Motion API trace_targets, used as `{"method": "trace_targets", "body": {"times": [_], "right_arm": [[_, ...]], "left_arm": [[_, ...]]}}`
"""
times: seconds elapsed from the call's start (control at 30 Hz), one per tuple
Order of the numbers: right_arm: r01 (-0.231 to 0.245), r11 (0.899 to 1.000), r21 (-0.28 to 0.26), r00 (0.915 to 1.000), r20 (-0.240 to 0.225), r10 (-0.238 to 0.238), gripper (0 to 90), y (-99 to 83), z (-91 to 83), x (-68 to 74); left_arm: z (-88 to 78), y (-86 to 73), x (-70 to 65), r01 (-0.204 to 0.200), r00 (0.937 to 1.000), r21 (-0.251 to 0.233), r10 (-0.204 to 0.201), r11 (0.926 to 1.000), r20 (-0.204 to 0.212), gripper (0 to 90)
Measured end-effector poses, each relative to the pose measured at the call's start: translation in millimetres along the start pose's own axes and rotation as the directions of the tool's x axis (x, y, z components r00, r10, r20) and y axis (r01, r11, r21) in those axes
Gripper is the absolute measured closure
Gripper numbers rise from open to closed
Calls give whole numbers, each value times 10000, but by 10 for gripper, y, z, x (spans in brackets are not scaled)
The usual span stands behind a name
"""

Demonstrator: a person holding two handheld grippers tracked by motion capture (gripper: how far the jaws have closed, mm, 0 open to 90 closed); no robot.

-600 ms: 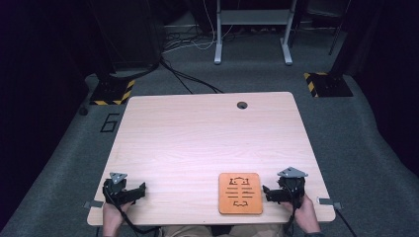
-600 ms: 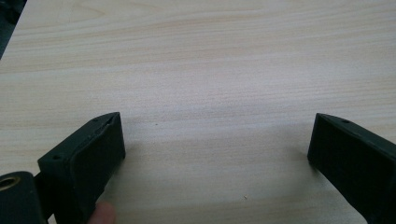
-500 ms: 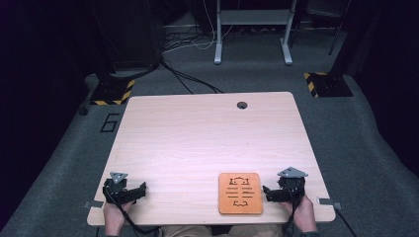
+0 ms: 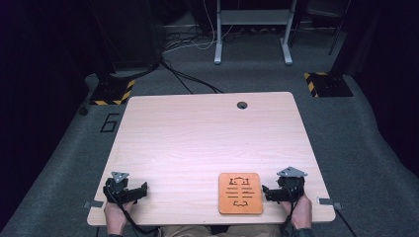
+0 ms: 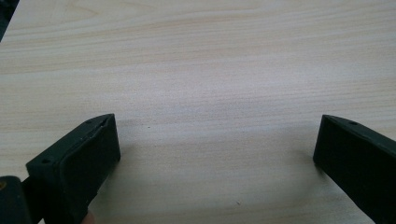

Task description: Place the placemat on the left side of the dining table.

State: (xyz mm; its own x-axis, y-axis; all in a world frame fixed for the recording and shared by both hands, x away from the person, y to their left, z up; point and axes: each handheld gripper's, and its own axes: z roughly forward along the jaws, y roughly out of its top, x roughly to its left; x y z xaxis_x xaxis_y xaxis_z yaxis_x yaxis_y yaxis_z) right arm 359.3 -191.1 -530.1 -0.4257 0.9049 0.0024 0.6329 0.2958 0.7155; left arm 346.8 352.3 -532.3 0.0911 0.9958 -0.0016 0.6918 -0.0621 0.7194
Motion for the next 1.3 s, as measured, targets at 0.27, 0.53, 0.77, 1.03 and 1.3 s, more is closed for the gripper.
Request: {"method": "trace_targets", "body": {"times": [0.27,0.53,0.77,1.03,1.3], "right_arm": [[-326,9993,-180,9990,-297,321,1,1,-14,-34],[-448,9989,-155,9983,-380,441,0,12,-36,-30],[-693,9975,-169,9957,-624,681,0,0,-67,0],[-476,9985,-266,9959,-779,454,2,61,-86,82],[-274,9990,-362,9957,-892,241,4,119,-84,169]], "left_arm": [[1,0,1,8,10000,3,-8,10000,20,3],[1,1,2,12,10000,3,-12,10000,24,3],[1,1,2,13,10000,2,-13,10000,27,3],[1,1,2,8,10000,6,-8,10000,23,3],[1,1,2,14,10000,4,-14,10000,24,3]]}}
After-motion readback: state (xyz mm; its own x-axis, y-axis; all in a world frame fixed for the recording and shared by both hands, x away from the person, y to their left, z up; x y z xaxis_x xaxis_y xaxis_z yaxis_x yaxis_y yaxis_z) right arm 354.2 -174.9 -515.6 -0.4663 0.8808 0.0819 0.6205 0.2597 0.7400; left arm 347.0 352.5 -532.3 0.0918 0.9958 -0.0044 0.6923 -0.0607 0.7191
